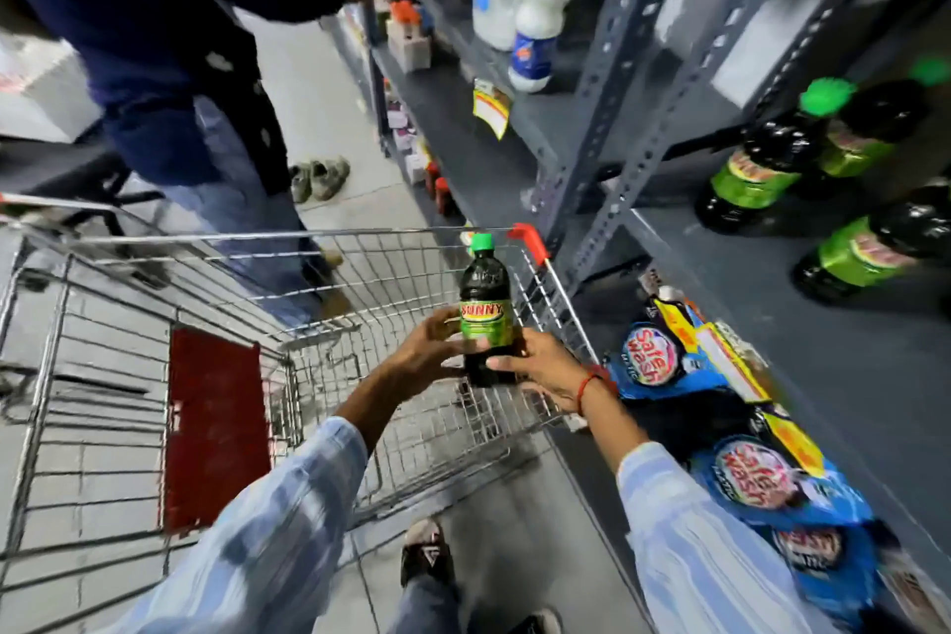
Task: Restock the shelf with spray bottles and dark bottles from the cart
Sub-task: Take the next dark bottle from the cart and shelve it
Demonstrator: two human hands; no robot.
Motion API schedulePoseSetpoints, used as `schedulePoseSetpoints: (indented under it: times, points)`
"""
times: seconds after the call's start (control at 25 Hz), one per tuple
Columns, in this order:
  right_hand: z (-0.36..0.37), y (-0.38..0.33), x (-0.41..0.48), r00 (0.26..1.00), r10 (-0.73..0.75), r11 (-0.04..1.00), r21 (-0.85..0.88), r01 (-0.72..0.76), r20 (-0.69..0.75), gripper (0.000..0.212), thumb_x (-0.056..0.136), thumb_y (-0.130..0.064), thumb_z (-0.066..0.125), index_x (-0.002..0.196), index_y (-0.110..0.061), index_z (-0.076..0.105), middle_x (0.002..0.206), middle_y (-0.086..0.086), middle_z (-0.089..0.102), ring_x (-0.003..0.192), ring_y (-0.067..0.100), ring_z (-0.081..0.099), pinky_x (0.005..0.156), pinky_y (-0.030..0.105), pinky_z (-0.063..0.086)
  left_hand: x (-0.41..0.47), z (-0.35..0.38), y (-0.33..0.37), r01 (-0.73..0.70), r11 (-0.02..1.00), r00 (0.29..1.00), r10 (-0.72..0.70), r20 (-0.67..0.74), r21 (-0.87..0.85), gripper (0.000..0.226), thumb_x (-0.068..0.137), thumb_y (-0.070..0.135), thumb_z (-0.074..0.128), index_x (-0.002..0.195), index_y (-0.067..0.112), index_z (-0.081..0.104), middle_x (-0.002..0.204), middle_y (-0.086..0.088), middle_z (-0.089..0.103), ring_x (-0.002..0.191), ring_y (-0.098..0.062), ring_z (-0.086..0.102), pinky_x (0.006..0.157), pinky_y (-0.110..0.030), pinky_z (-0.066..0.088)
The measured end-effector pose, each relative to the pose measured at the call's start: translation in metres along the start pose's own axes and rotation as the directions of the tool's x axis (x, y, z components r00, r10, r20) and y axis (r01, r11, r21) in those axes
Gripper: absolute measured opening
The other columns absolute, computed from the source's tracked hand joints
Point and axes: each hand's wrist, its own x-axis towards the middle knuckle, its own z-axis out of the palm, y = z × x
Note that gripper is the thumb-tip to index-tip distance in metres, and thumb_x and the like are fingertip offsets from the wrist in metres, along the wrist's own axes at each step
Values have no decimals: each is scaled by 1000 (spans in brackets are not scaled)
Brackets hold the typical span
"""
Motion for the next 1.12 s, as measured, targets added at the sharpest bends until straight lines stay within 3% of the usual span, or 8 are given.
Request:
schedulePoseSetpoints:
  times: [0.08, 0.32, 0.44, 0.56, 0.72, 0.84, 1.0, 1.12]
  points:
    - [-30, -9, -40, 982, -144, 989, 24, 148, -123, 34, 80, 7, 64, 112, -3, 55, 112, 19, 60, 92, 23, 61, 80, 29, 55, -2, 47, 29, -74, 996, 994, 71, 83, 40, 39, 78, -3, 63, 101, 28, 59, 106, 5, 67, 91, -11, 66, 73, -32, 55]
    - [-106, -24, -129, 840, -368, 923, -43, 383, -398, 45, 75, 12, 67, 116, 2, 53, 125, 32, 56, 106, 24, 55, 103, 49, 42, -1, 171, 86, -269, 952, 918, 207, 338, 148, 44, 73, -18, 58, 107, 11, 59, 94, 2, 75, 89, -12, 69, 87, -27, 55]
    - [-145, -20, -176, 740, -416, 891, -73, 449, -529, 50, 73, 11, 68, 120, 5, 51, 125, 32, 56, 106, 23, 53, 104, 51, 42, 2, 241, 96, -352, 911, 890, 255, 378, 215, 48, 74, -24, 53, 120, -11, 47, 114, -26, 63, 105, -28, 58, 101, -46, 44]
    - [-181, -11, -216, 634, -414, 875, -93, 476, -653, 49, 73, 9, 69, 118, 7, 50, 125, 31, 57, 104, 22, 54, 96, 43, 46, 7, 304, 101, -427, 865, 848, 283, 447, 263, 52, 74, -22, 56, 124, -16, 42, 122, -32, 54, 107, -28, 56, 103, -47, 41]
    - [-219, 8, -250, 507, -393, 877, -147, 457, -767, 56, 72, 4, 73, 123, 5, 48, 126, 26, 58, 111, 29, 58, 100, 51, 46, 21, 370, 99, -520, 777, 792, 282, 542, 356, 51, 73, -18, 63, 121, -13, 48, 112, -16, 58, 81, 3, 63, 83, -18, 50]
    - [-243, 20, -260, 433, -348, 897, -161, 412, -832, 63, 71, 1, 75, 127, 1, 46, 126, 24, 59, 116, 34, 57, 101, 54, 44, 45, 405, 90, -555, 726, 760, 245, 603, 405, 49, 71, -20, 63, 118, -15, 49, 111, -18, 55, 77, 9, 62, 85, -24, 49]
    - [-267, 25, -255, 372, -307, 923, -178, 341, -876, 69, 71, -5, 76, 131, -2, 42, 125, 22, 60, 117, 34, 56, 101, 54, 43, 74, 429, 79, -544, 687, 788, 222, 574, 481, 53, 70, -14, 69, 119, -10, 49, 116, -24, 60, 92, -17, 59, 85, -22, 50]
    - [-280, 27, -244, 354, -287, 930, -170, 326, -890, 64, 72, -7, 76, 126, -3, 41, 124, 19, 60, 116, 30, 56, 101, 53, 43, 92, 438, 75, -545, 661, 795, 215, 567, 515, 57, 69, -13, 70, 121, -8, 47, 124, -30, 57, 104, -21, 55, 95, -36, 45]
